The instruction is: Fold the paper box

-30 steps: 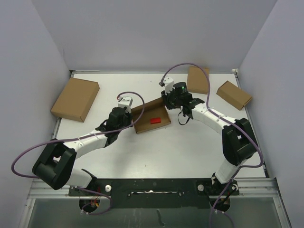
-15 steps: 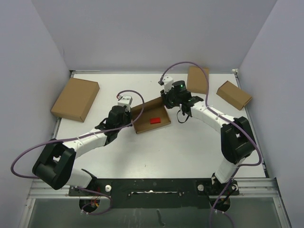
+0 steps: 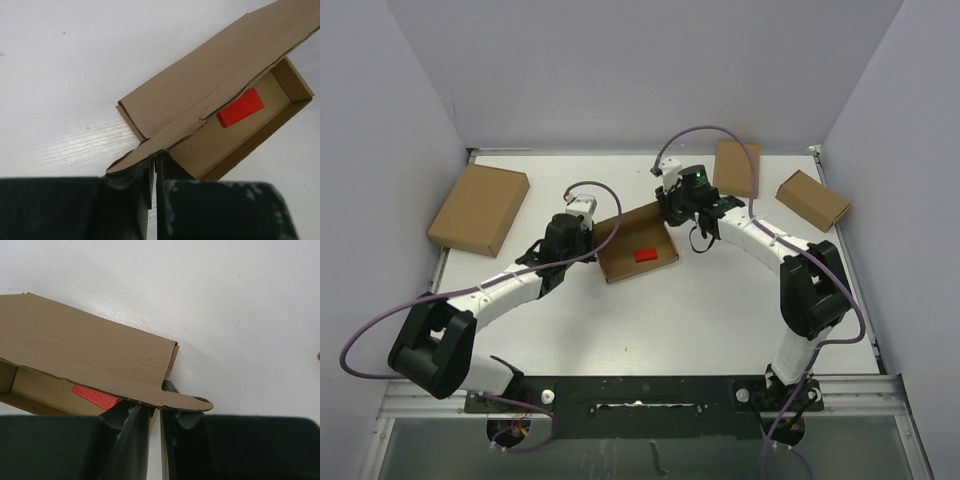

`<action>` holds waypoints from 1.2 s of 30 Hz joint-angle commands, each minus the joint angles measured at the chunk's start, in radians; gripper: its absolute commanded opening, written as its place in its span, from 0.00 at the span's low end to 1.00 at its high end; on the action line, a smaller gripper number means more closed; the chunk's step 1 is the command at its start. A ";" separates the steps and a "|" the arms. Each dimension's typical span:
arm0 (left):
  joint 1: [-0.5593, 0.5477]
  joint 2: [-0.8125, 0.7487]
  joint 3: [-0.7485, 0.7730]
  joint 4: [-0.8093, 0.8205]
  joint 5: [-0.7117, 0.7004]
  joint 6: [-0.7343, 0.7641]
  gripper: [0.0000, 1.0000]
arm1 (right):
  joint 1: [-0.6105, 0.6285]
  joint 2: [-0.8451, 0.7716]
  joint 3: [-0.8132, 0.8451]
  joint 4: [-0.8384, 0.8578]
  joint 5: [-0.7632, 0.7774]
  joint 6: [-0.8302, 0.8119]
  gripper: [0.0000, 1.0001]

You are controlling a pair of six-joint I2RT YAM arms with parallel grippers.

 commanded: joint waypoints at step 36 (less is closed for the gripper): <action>-0.021 -0.025 0.007 0.001 0.226 -0.022 0.00 | 0.062 -0.067 -0.113 -0.039 -0.115 -0.040 0.12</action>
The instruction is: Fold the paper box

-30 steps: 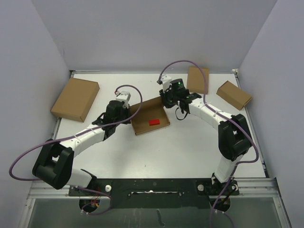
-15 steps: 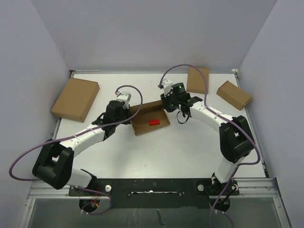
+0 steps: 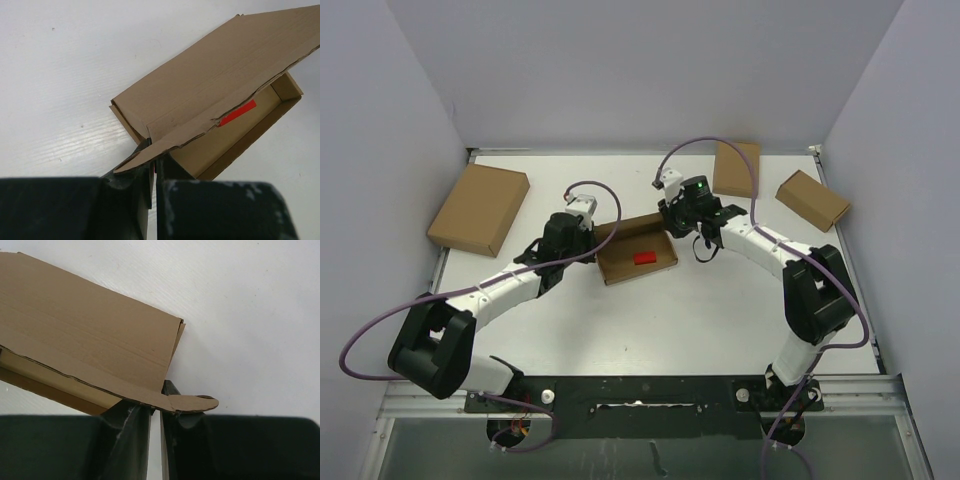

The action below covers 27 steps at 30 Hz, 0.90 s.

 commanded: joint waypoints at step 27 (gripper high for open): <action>-0.062 -0.348 -0.110 -0.149 0.200 -0.091 0.59 | 0.060 -0.076 -0.157 0.095 0.016 -0.022 0.12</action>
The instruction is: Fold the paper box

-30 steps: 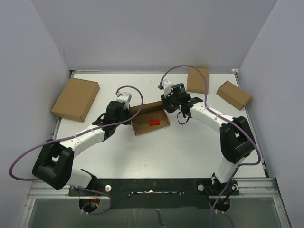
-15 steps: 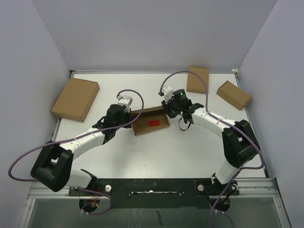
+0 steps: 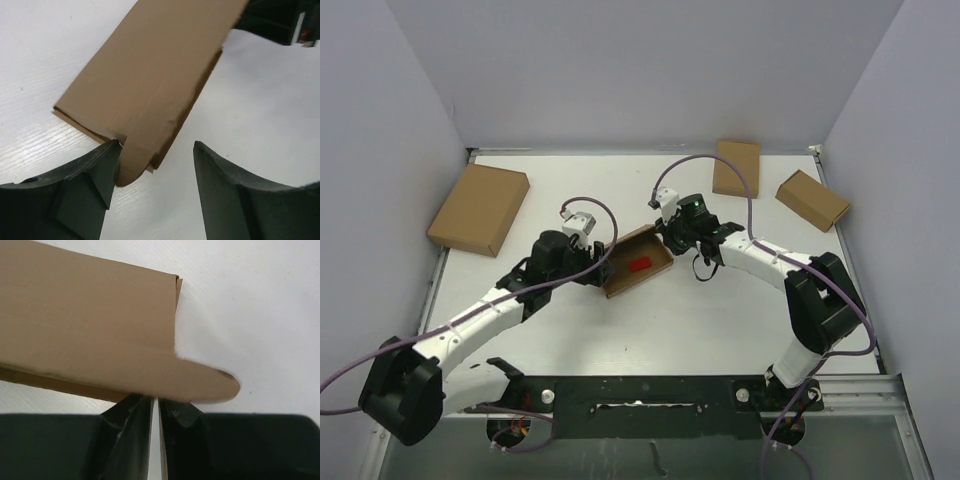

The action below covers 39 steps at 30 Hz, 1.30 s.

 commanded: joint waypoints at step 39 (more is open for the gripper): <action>0.126 0.236 0.445 -0.229 0.311 -0.066 0.29 | -0.157 -0.144 -0.039 -0.175 -0.418 -0.221 0.46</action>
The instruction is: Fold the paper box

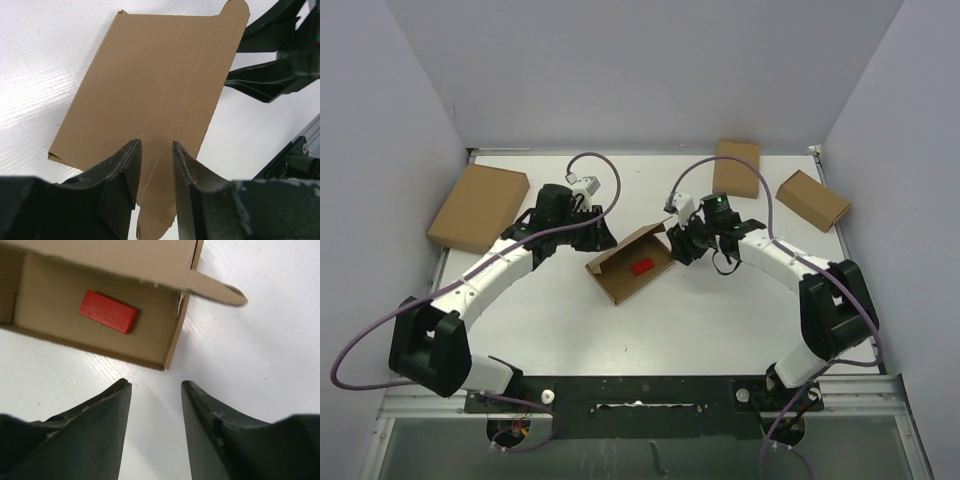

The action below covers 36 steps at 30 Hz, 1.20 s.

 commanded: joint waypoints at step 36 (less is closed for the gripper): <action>-0.012 0.168 -0.140 0.207 0.135 -0.033 0.28 | -0.001 0.315 0.498 -0.525 -0.437 -0.192 0.11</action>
